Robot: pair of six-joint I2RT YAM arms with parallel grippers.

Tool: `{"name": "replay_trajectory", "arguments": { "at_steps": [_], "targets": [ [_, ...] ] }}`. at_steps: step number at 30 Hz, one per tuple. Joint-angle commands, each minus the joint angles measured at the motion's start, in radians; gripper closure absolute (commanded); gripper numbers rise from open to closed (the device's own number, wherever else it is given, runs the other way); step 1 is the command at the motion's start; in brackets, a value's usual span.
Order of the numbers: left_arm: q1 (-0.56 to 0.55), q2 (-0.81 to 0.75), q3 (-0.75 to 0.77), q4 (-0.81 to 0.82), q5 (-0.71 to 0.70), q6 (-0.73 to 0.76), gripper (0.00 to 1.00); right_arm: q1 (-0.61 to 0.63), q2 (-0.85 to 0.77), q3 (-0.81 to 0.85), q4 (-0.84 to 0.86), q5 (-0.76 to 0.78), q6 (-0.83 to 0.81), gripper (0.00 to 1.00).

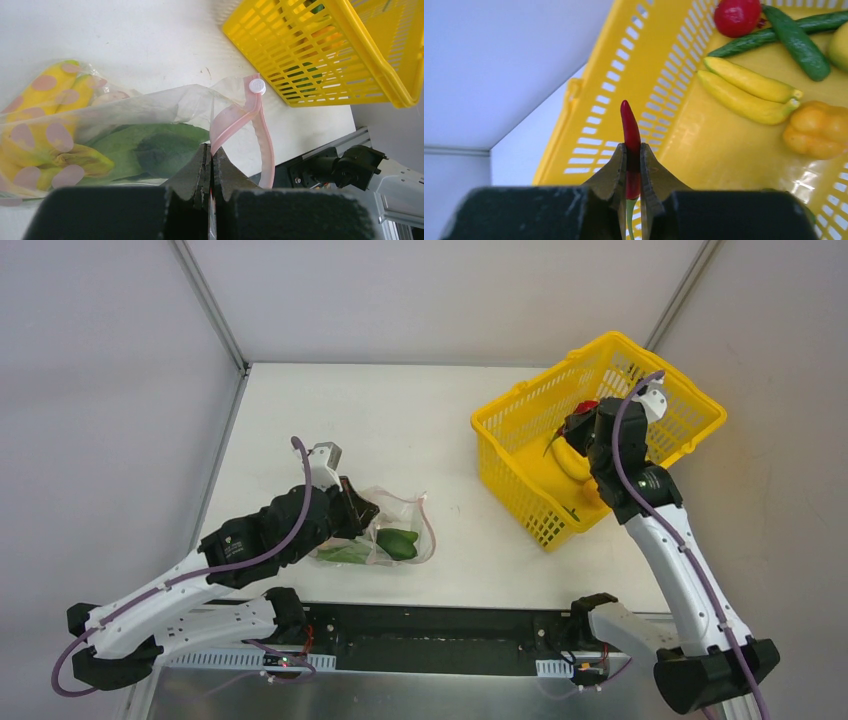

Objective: Place the food in the zip-top bag and seal the zipper
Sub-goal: Pick up the fake vegetable from the bin, then place the fake vegetable in the zipper food storage bag.

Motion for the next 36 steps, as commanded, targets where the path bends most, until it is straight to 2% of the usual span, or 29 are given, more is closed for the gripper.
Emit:
{"name": "replay_trajectory", "arguments": {
  "at_steps": [1,5,7,12,18,24,31,36],
  "targets": [
    [0.011,0.006,0.021,0.027,-0.007,-0.005,1.00,-0.002,-0.056,0.055,0.030,-0.208,-0.009,0.99],
    [0.011,0.012,0.021,0.032,-0.003,-0.005,1.00,0.009,-0.074,0.036,0.143,-0.489,-0.024,0.99],
    [0.011,0.013,0.019,0.036,0.001,-0.007,1.00,0.058,-0.076,0.021,0.206,-0.562,-0.039,0.99],
    [0.011,0.012,0.022,0.032,0.000,-0.007,1.00,0.275,-0.054,0.017,0.276,-0.497,-0.161,0.99],
    [0.011,0.005,0.024,0.027,-0.007,-0.006,1.00,0.432,-0.010,-0.001,0.338,-0.520,-0.263,1.00],
    [0.011,0.016,0.030,0.041,-0.001,-0.002,1.00,0.572,-0.026,-0.119,0.572,-0.548,-0.374,1.00],
    [0.011,0.018,0.035,0.045,0.011,0.000,1.00,0.687,-0.021,-0.286,0.923,-0.604,-0.408,0.99],
    [0.011,0.000,0.027,0.049,0.006,-0.004,1.00,0.750,0.025,-0.354,1.056,-0.673,-0.484,0.95]
  ]
}}
